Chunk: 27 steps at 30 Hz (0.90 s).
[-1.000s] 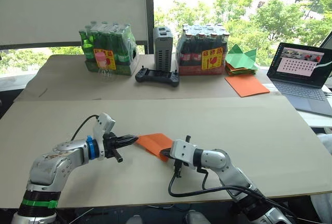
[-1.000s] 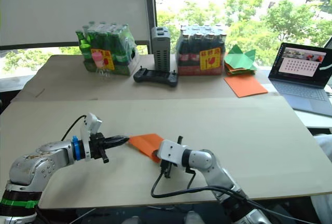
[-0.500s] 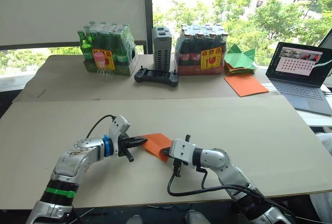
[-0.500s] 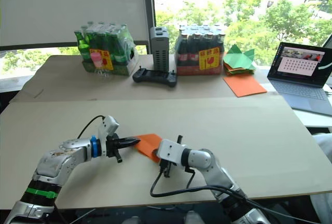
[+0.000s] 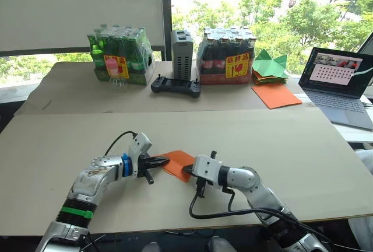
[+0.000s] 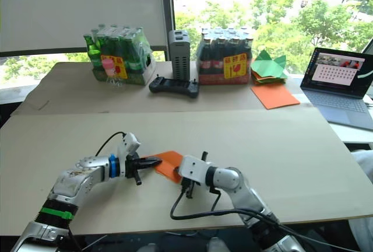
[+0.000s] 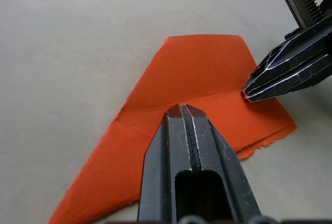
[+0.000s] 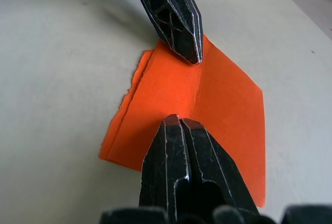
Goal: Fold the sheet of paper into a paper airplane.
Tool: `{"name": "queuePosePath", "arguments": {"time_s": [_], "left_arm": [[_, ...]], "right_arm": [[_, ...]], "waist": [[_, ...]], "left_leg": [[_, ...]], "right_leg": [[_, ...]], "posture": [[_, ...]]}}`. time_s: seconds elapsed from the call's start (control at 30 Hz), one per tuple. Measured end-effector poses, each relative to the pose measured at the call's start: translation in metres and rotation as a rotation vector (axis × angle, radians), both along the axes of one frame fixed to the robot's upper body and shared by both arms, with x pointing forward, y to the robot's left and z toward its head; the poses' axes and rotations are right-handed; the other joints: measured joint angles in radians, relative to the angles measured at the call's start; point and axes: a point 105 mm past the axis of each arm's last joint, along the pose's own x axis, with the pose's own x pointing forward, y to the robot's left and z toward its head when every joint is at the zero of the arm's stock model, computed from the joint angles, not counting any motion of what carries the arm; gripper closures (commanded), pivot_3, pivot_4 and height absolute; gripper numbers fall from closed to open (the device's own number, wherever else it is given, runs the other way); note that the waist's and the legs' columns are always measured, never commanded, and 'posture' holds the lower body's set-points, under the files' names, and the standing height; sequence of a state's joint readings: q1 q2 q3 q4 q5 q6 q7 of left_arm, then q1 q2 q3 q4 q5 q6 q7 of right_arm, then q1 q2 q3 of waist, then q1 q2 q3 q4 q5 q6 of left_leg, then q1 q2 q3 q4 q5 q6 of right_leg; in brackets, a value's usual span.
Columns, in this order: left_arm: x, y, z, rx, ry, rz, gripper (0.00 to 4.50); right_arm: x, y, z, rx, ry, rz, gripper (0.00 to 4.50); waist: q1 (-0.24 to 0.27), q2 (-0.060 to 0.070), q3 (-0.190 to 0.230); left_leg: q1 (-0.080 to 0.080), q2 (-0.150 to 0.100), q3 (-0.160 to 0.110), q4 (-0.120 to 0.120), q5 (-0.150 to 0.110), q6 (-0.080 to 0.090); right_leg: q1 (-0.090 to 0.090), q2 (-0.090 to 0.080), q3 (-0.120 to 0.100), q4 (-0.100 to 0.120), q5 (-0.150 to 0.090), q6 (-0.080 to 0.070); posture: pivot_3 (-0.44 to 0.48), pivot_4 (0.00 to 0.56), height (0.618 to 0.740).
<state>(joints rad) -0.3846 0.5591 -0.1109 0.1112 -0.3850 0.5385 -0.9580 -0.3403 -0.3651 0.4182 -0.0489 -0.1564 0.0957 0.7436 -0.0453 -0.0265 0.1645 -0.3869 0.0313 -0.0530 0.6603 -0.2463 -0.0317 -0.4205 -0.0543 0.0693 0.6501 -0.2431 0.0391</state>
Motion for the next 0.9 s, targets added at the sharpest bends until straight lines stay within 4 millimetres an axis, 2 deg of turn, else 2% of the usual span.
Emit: {"name": "queuePosePath", "arguments": {"time_s": [0.33, 0.53, 0.63, 0.83, 0.9], "left_arm": [[0.005, 0.009, -0.005, 0.005, -0.028, 0.02, 4.5], [0.005, 0.01, -0.006, 0.011, -0.04, 0.021, 4.5], [0.006, 0.011, -0.007, 0.01, -0.042, 0.021, 4.5], [0.006, 0.011, -0.007, 0.01, -0.041, 0.023, 4.5], [0.006, 0.011, -0.007, 0.01, -0.041, 0.023, 4.5]], "right_arm": [[0.002, -0.004, 0.005, 0.044, 0.03, -0.042, 4.49], [0.008, -0.006, 0.049, 0.327, 0.118, -0.122, 4.49], [0.012, -0.015, 0.059, 0.4, 0.189, -0.178, 4.49], [0.011, -0.021, 0.045, 0.411, 0.344, -0.274, 4.49], [0.011, -0.021, 0.04, 0.438, 0.399, -0.306, 3.89]], "waist": [[-0.001, 0.0, 0.0], [-0.001, 0.0, -0.001], [0.0, 0.001, -0.001], [-0.001, 0.001, -0.001], [-0.001, 0.001, -0.001]], "left_leg": [[0.004, 0.0, 0.0, 0.0, 0.0, 0.0], [0.005, 0.0, 0.0, 0.0, 0.0, 0.0], [0.006, 0.0, 0.0, 0.0, 0.0, 0.0], [0.006, 0.0, 0.0, 0.0, 0.0, 0.0], [0.006, 0.0, 0.0, 0.0, 0.0, 0.0]], "right_leg": [[0.003, 0.0, 0.0, 0.0, 0.0, 0.0], [0.004, 0.0, 0.0, 0.003, 0.0, 0.0], [0.004, 0.0, 0.0, 0.004, 0.0, 0.0], [0.004, 0.0, 0.0, 0.005, -0.001, 0.0], [0.004, 0.0, 0.001, 0.005, -0.001, 0.0]], "posture": [[0.0, 0.15, 0.74], [0.0, 0.15, 0.74], [0.0, 0.15, 0.74], [0.0, 0.15, 0.74], [0.0, 0.15, 0.74]]}}
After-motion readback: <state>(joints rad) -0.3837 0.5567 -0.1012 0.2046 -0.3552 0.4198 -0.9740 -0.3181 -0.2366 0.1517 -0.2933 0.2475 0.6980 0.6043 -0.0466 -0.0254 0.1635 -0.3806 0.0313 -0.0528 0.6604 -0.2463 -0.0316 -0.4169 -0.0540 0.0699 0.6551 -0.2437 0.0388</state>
